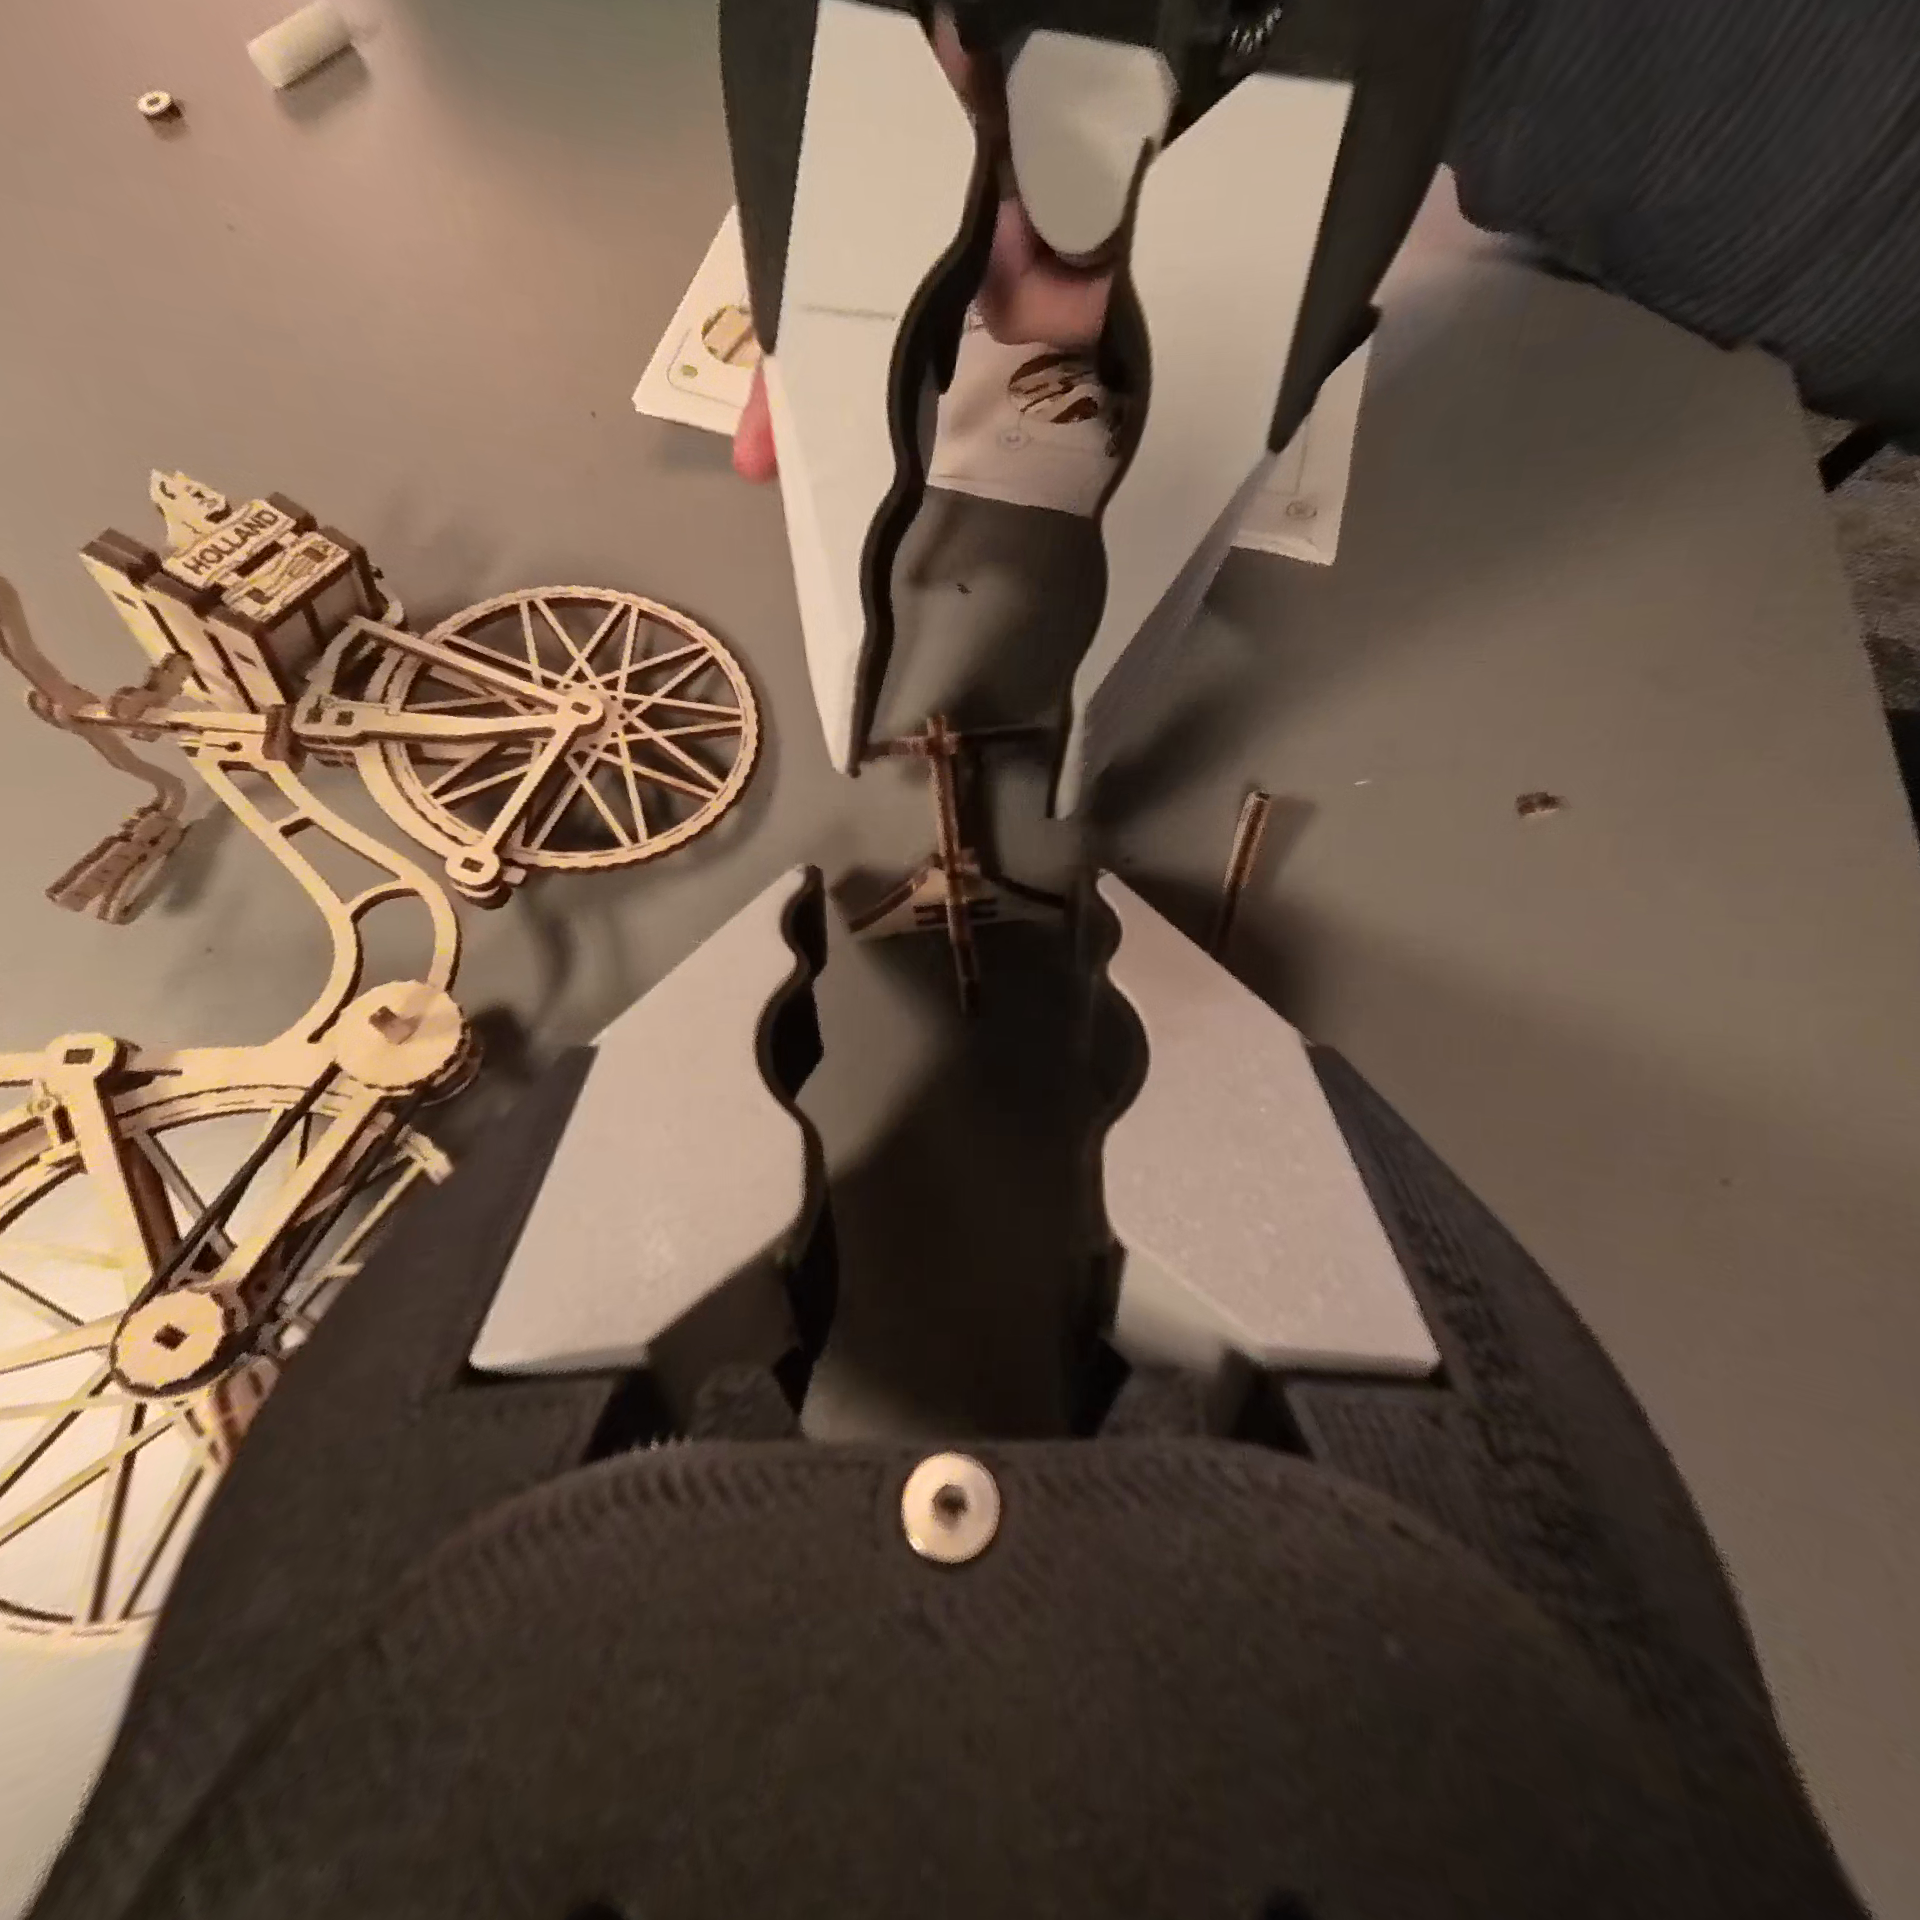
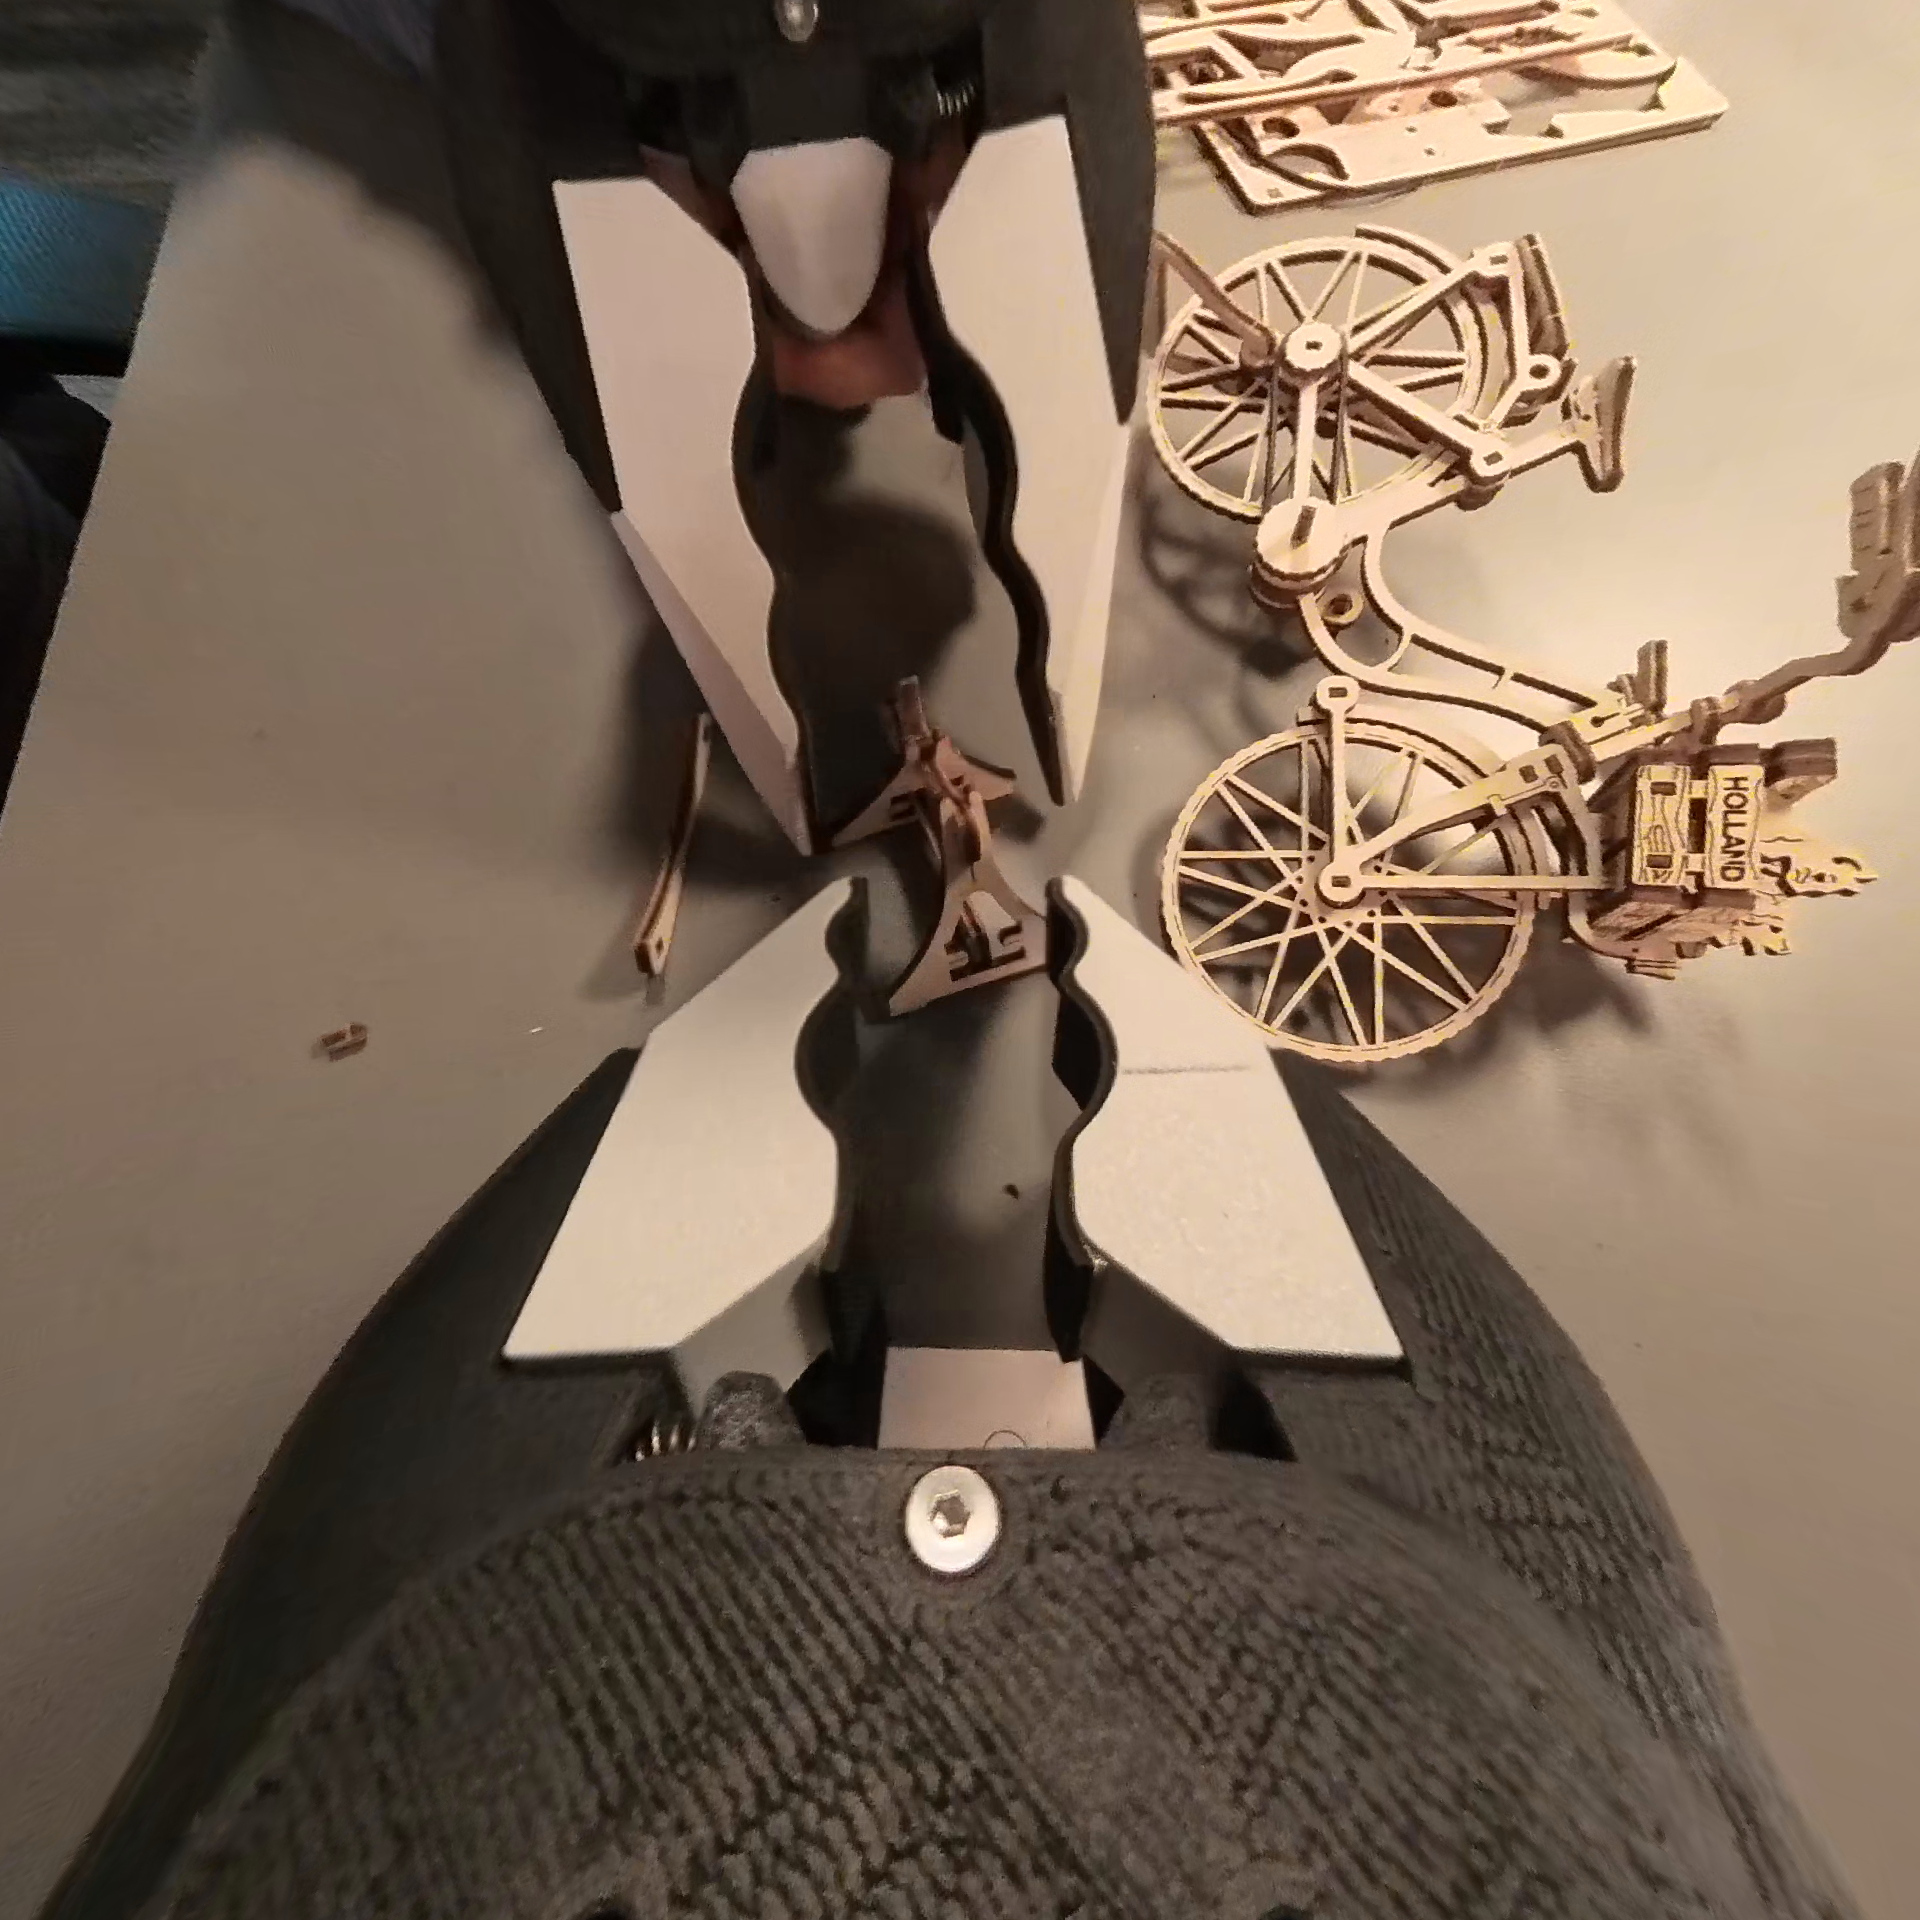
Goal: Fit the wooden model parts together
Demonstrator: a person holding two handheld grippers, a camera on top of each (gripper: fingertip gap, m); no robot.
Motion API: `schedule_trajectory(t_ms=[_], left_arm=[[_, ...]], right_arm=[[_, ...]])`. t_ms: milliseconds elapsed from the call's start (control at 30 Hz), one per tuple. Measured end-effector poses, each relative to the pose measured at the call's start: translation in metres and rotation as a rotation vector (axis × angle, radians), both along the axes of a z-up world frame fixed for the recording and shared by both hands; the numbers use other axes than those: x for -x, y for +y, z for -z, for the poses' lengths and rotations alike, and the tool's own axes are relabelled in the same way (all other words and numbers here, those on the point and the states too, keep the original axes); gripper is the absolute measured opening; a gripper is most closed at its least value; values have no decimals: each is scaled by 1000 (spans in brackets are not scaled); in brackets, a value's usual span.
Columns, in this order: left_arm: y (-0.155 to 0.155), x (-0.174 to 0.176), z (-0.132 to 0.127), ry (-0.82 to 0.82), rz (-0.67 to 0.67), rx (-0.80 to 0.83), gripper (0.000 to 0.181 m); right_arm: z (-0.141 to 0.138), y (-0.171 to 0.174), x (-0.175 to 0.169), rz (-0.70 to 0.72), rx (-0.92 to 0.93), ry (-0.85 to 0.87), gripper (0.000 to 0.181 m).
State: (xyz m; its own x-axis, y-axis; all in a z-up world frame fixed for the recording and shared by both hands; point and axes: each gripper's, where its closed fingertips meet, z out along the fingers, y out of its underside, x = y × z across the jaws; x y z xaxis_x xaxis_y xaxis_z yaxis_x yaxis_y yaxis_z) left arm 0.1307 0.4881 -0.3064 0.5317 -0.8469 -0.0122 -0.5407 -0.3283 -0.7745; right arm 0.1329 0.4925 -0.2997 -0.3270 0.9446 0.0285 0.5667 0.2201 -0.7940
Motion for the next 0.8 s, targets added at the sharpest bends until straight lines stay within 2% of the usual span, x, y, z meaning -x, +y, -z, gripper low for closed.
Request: schedule_trajectory(t_ms=[233,433,800], left_arm=[[2,0,2,5,-25,19,44],[0,-1,2,5,-10,18,39],[-3,-1,3,-1,15,31,38]], right_arm=[[4,-3,-4,-33,17,-33,46],[4,0,-3,-13,14,-31,38],[5,1,-6,-16,-5,-32,39]])
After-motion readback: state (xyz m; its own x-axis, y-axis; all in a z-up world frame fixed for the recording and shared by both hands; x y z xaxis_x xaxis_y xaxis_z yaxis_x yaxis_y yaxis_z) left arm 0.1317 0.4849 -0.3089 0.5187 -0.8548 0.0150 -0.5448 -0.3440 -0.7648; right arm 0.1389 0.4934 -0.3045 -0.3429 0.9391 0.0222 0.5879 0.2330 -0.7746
